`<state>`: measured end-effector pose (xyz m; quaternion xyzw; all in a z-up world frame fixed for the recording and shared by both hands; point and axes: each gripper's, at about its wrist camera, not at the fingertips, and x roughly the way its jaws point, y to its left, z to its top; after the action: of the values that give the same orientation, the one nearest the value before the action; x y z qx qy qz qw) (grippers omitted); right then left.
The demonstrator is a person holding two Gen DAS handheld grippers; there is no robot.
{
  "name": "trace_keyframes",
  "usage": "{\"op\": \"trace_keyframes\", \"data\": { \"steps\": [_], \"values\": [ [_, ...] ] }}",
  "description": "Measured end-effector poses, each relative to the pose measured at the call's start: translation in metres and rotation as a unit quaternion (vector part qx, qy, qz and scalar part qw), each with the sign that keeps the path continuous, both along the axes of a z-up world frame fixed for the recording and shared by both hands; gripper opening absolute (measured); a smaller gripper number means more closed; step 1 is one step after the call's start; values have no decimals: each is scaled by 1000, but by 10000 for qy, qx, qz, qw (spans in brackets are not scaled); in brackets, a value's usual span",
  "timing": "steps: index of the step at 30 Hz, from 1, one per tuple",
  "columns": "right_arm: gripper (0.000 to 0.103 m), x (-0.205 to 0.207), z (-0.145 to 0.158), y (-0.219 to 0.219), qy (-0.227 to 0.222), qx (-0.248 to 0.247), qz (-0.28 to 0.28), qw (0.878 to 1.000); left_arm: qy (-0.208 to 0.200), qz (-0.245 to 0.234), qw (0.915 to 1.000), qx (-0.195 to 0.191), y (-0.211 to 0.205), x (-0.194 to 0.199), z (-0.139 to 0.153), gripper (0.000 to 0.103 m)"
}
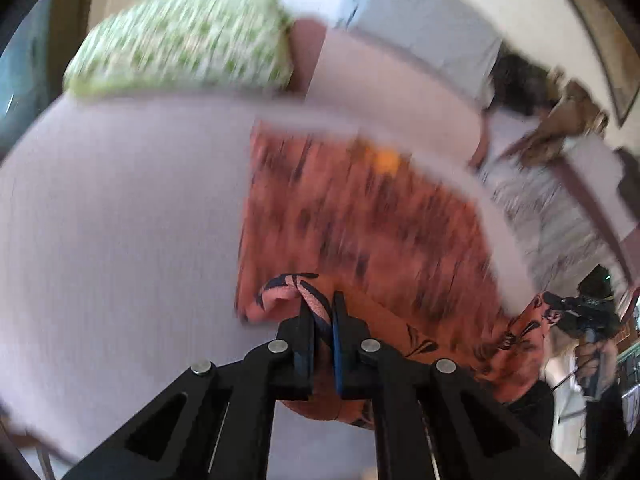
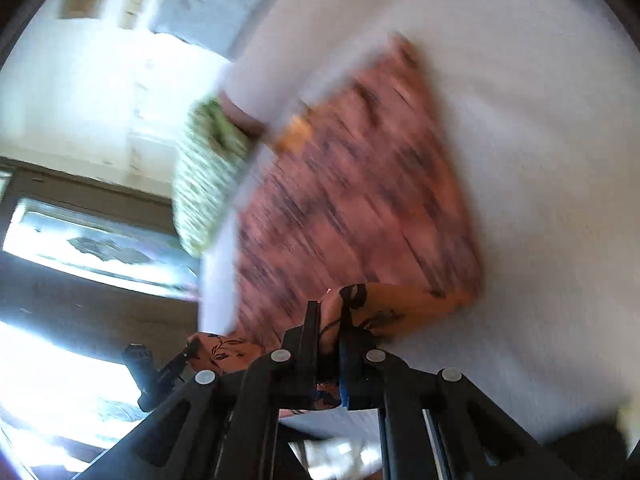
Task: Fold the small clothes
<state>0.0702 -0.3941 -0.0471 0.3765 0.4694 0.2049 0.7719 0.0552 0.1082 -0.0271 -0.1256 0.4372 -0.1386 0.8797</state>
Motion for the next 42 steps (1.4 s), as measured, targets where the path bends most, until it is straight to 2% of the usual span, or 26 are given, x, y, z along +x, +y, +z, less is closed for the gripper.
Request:
{"op": "trace_keyframes", "data": {
  "steps": [2, 3, 4, 5, 6, 7, 9, 11, 15, 17, 20, 21, 22, 23, 24, 25, 27, 29, 31, 35, 37, 38, 39, 40, 41, 42],
  "values": [
    [9, 45, 26, -8, -418, 223, -276, 9985, -364, 226, 9990, -148, 3, 49, 24, 13],
    [12, 73, 34, -13, -574, 358, -540, 9962, -500, 420, 9977, -172, 6, 73, 28, 26],
    [18, 99, 35, -16, -647, 313, -780, 9944, -616, 644, 9960, -3, 4, 102, 24, 49],
    [46, 129, 30, -21, -619, 175, -943, 9935, -532, 822, 9948, 275, 2, 130, 12, 92],
    [96, 149, 18, -23, -428, 45, -1036, 9937, -388, 964, 9933, 510, 3, 150, -3, 101],
    [103, 160, 7, -25, -280, -287, -1253, 9913, -296, 1125, 9896, 847, 4, 170, -24, 101],
    [103, 157, -7, -26, -340, -852, -1562, 9835, 126, 1499, 9811, 1218, 13, 182, -56, 96],
    [103, 143, -21, -24, -254, -1110, -1407, 9835, 174, 1358, 9874, 798, 23, 165, -75, 96],
    [103, 129, -43, -13, -86, -2381, -845, 9675, -65, 1248, 9855, 1149, 22, 140, -83, 97],
    [103, 136, -48, -3, -161, -2567, -541, 9649, -42, 1159, 9869, 1121, 17, 136, -89, 97],
    [100, 158, -60, 17, -11, -2648, -55, 9643, 490, 542, 9929, 944, -3, 152, -108, 97],
    [92, 166, -68, 23, 223, -2666, 71, 9635, 569, 373, 9931, 954, -11, 157, -116, 92],
    [87, 172, -71, 29, 303, -2861, 86, 9577, 549, 401, 9901, 1232, -17, 161, -118, 82],
    [68, 176, -70, 36, 307, -2999, 168, 9533, 538, 339, 9896, 1293, -23, 165, -115, 48],
    [36, 179, -65, 40, 366, -2866, 254, 9570, 650, 175, 9922, 1051, -27, 171, -111, 18],
    [23, 179, -60, 41, 403, -2671, 304, 9624, 810, 207, 9924, 900, -30, 176, -104, 18],
    [22, 176, -41, 46, 308, -2707, 353, 9615, 611, 221, 9929, 994, -36, 174, -84, 17],
    [21, 164, -18, 41, 128, -2463, 259, 9688, 275, 225, 9946, 976, -38, 159, -54, 17],
    [20, 146, 13, 36, -141, -2267, 151, 9738, -39, 163, 9973, 720, -36, 137, -21, 17],
    [20, 88, 53, 32, -480, -2329, 249, 9710, -392, 102, 9971, 649, -36, 58, 20, 17],
    [21, 46, 49, 21, -319, -2211, 203, 9745, -180, 110, 9980, 597, -31, 21, 8, 22],
    [28, 27, 40, 16, -179, -2288, 196, 9731, 8, 109, 9982, 593, -28, 4, -7, 31],
    [42, 6, 20, 13, -24, -2439, 205, 9696, 235, 60, 9979, 603, -26, -10, -28, 49],
    [62, -9, 0, 11, 113, -2446, 290, 9691, 529, 58, 9965, 643, -21, -22, -56, 55],
    [92, -22, -28, 5, 462, -2426, 404, 9682, 847, 169, 9931, 796, -16, -28, -78, 58],
    [91, -37, -56, -5, 946, -2613, 282, 9602, 1231, 311, 9872, 964, -8, -31, -99, 58]
  ]
}}
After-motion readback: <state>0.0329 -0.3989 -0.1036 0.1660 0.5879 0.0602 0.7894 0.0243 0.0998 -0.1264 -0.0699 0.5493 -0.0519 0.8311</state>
